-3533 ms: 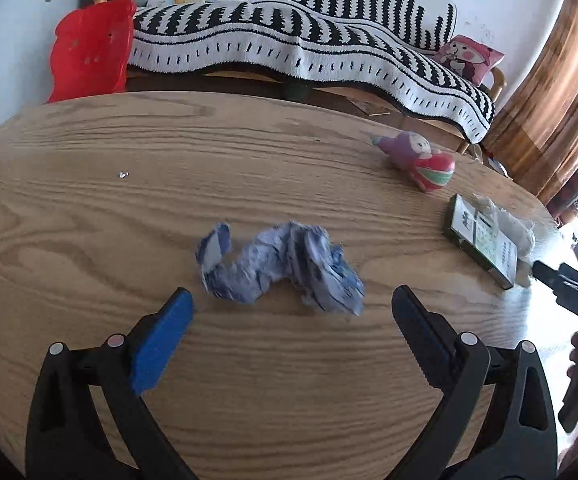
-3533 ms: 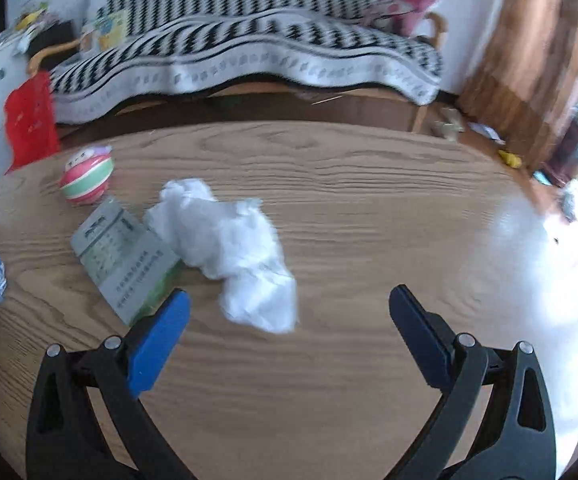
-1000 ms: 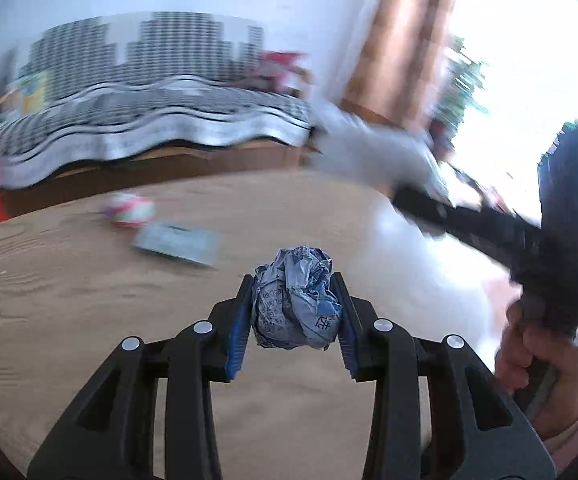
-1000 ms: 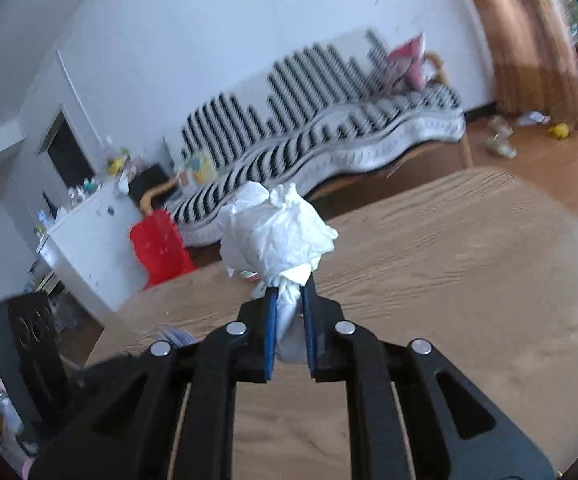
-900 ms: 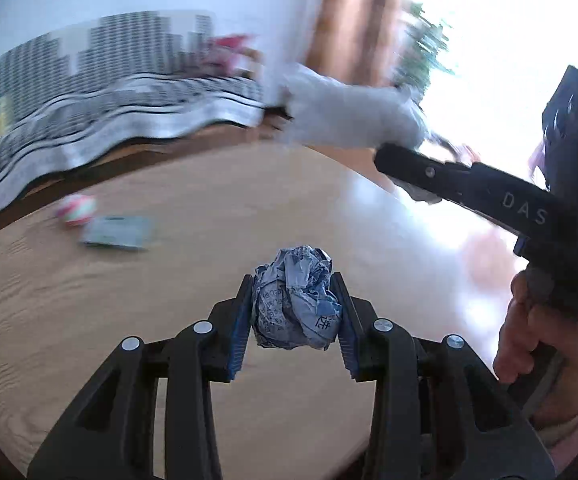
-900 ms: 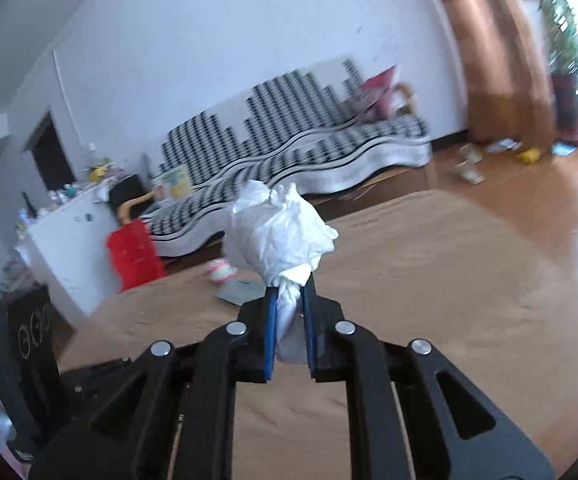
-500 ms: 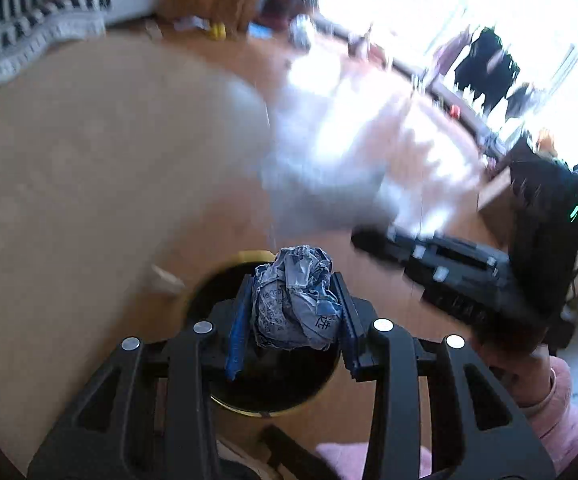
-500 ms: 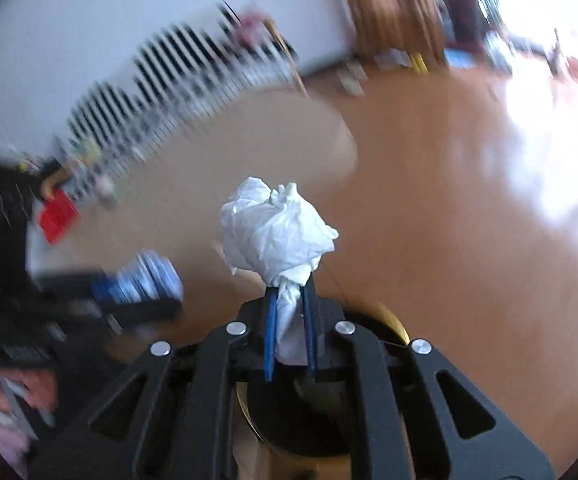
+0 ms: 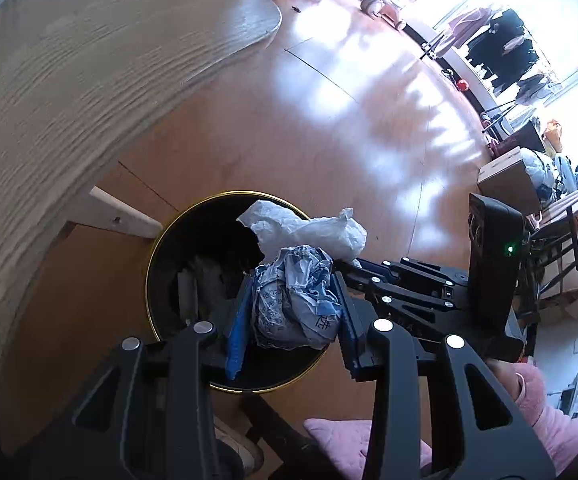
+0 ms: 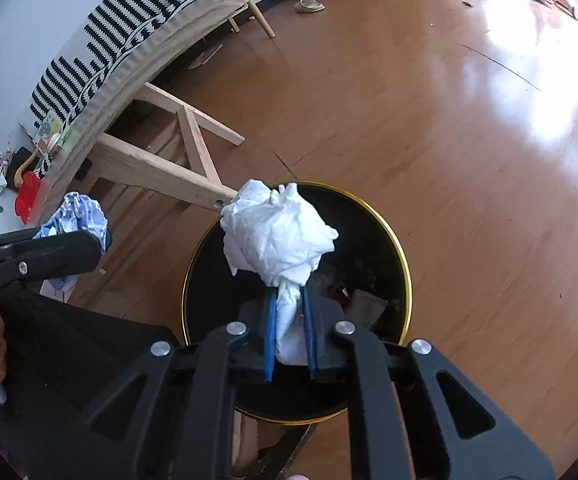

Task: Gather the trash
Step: 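Carry blue paper and tissue over the black bin and open both tools, then move both tools back to the table toward the toy figure and cigarette box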

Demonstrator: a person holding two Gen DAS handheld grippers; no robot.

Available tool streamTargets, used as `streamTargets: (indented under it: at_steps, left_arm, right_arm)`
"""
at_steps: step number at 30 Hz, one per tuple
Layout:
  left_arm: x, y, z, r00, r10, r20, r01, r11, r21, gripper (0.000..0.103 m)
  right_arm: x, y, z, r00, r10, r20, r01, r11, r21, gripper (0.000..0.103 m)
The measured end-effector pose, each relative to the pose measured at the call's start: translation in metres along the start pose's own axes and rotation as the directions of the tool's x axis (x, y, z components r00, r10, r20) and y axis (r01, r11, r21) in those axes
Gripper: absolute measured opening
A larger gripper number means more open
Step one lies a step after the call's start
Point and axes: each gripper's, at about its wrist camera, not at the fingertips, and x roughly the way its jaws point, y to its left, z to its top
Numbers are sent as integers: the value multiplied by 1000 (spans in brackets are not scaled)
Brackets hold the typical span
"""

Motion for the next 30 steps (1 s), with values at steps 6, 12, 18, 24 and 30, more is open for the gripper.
streamTargets:
  at_steps: [6, 12, 18, 24, 30]
  left_arm:
    - [-4, 4, -1, 994, 88, 62, -86, 996, -29, 97]
    - [-16, 10, -2, 991, 67, 114, -59, 996, -69, 97]
    - [-104, 24, 19, 941, 8, 337, 30, 994, -108, 97]
    - [-212, 108, 17, 868, 243, 433, -177, 966, -187, 97]
    - [-251, 240, -32, 821, 484, 303, -333, 837, -435, 97]
  right_arm:
    - [7, 10, 13, 999, -13, -31, 13, 1000, -21, 75]
    - [3, 15, 13, 993, -116, -35, 111, 988, -106, 96]
    - [-6, 29, 16, 991, -136, 21, 137, 979, -151, 96]
    - [-25, 85, 56, 985, -60, 164, 100, 964, -247, 96]
    - [-9, 194, 123, 986, 63, 157, 19, 882, -471, 96]
